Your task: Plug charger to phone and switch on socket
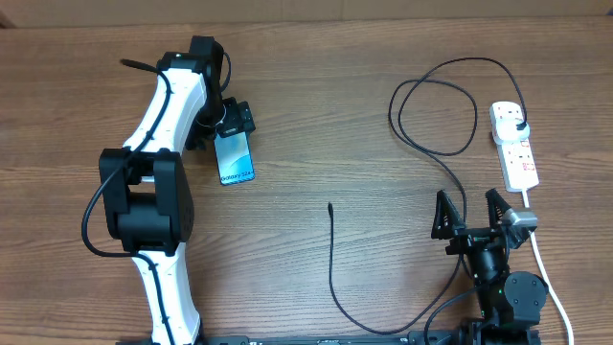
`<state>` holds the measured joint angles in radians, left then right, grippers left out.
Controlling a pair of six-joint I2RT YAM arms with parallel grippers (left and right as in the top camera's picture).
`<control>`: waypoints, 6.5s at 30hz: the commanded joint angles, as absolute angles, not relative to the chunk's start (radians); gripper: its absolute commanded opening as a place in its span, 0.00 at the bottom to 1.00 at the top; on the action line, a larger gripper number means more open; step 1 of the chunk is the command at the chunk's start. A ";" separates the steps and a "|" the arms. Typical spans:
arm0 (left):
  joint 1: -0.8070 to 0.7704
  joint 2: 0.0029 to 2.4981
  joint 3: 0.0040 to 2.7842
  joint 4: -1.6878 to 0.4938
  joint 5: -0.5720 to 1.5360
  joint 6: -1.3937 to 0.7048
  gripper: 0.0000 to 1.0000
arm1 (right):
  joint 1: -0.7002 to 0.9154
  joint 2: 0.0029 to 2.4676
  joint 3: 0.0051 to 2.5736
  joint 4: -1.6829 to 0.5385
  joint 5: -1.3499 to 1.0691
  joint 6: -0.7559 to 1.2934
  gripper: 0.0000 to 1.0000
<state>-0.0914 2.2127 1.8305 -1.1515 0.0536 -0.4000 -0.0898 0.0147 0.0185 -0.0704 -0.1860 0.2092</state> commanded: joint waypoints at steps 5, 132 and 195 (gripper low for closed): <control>-0.108 2.220 1.813 -1.150 0.078 -0.369 1.00 | -0.084 0.003 0.008 -0.066 -0.184 0.213 1.00; -0.125 2.254 1.662 -0.960 0.015 -0.422 0.98 | -0.084 0.003 0.008 -0.066 -0.184 0.213 1.00; -0.125 2.254 1.662 -0.965 -0.003 -0.423 0.04 | -0.084 0.003 0.008 -0.066 -0.184 0.213 1.00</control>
<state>-0.1184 2.2185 1.6733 -0.9638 0.0067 -0.4191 -0.0898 0.0147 0.0185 -0.0704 -0.1860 0.2092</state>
